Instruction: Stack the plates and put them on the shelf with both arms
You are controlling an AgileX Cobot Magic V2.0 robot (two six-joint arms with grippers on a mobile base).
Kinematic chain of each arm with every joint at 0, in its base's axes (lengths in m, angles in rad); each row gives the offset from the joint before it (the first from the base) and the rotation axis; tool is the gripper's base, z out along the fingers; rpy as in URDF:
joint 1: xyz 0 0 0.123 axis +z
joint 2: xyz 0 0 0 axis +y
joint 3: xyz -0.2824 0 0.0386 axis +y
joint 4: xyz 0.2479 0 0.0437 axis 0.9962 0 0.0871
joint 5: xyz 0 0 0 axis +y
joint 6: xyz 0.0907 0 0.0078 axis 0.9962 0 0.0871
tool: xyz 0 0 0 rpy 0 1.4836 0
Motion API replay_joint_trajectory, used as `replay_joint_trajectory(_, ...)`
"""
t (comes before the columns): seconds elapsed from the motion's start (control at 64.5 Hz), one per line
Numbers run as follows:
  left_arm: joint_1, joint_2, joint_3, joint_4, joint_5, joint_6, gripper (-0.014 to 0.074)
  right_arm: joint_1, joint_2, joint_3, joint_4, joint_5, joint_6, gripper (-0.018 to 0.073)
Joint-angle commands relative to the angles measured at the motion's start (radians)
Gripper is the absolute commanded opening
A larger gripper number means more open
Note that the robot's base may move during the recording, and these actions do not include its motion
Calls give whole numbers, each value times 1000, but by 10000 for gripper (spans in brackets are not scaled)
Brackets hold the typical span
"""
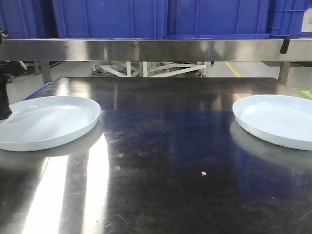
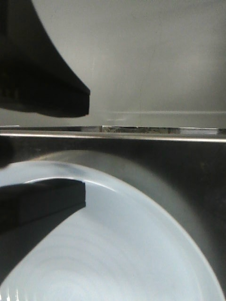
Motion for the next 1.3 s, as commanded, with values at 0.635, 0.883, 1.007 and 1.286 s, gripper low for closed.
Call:
replay_joint_trajectory(0.635,-11,-38,-143,-29,166,-6,83,0,-19,1,-9,-91,-7,48)
replay_joint_trajectory(0.883,-44,-38,-315,-210,251,-6,83,0,-19,1,-9,-91,-7,48)
replay_joint_trajectory(1.007,-115,-38,-344,-268,226,-6,83,0,-19,1,-9,-91,-7,48)
replay_joint_trajectory(1.286,-302,19,-343,-278,83,-6,83,0,-19,1,-9,-91,-7,48)
